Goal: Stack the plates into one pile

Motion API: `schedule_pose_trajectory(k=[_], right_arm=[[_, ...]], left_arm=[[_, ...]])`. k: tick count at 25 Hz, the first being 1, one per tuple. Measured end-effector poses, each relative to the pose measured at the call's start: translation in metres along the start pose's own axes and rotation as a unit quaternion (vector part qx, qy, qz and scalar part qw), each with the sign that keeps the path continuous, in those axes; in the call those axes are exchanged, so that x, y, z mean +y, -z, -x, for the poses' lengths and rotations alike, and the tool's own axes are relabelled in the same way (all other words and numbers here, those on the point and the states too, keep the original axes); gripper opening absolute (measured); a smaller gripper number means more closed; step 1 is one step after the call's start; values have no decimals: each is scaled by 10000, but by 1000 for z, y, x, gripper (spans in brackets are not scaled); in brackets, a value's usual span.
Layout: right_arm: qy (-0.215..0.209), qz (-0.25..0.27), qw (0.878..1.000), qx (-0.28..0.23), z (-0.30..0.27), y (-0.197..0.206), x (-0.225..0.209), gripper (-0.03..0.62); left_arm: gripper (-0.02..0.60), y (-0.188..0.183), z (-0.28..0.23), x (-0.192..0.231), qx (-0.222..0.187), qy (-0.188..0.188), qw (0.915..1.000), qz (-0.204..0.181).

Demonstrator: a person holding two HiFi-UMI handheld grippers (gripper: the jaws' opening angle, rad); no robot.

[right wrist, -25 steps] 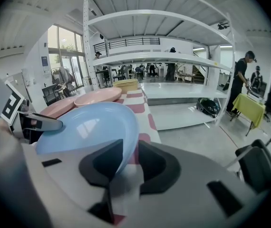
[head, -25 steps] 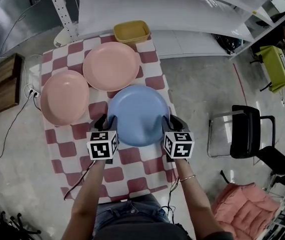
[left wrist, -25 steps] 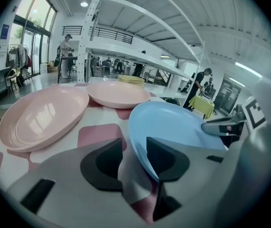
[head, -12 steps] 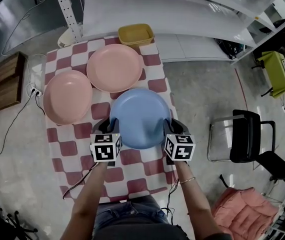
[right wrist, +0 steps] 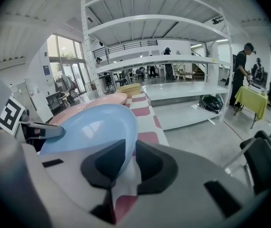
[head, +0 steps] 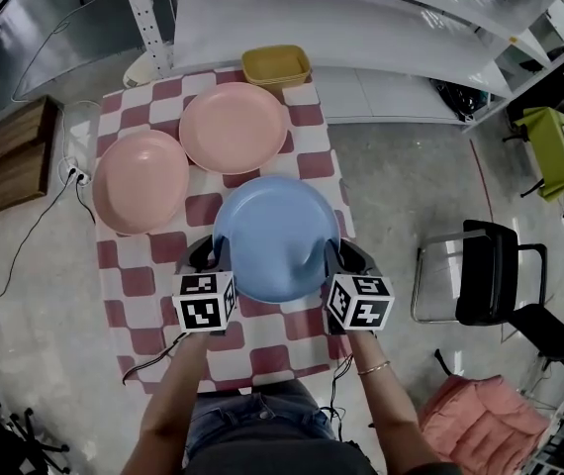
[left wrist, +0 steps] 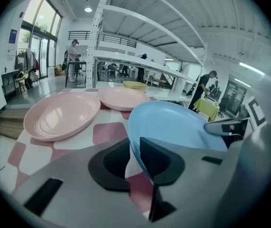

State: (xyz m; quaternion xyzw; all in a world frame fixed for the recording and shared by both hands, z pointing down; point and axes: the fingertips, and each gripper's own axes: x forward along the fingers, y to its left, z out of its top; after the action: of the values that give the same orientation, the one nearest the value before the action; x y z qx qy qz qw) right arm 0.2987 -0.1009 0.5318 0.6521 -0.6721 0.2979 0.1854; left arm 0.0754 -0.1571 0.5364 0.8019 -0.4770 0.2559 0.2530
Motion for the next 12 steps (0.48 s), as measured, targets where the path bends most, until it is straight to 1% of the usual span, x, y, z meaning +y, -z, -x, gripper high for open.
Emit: schedule_pose_trajectory(k=[6, 12], right_arm=[[-322, 81, 9994, -60, 9, -3, 27, 77], [-639, 193, 9977, -96, 9, -10, 65, 77]], left_arm=[[69, 2, 25, 19, -106, -215, 9996, 145], [63, 0, 52, 50, -252, -503, 9982, 220]])
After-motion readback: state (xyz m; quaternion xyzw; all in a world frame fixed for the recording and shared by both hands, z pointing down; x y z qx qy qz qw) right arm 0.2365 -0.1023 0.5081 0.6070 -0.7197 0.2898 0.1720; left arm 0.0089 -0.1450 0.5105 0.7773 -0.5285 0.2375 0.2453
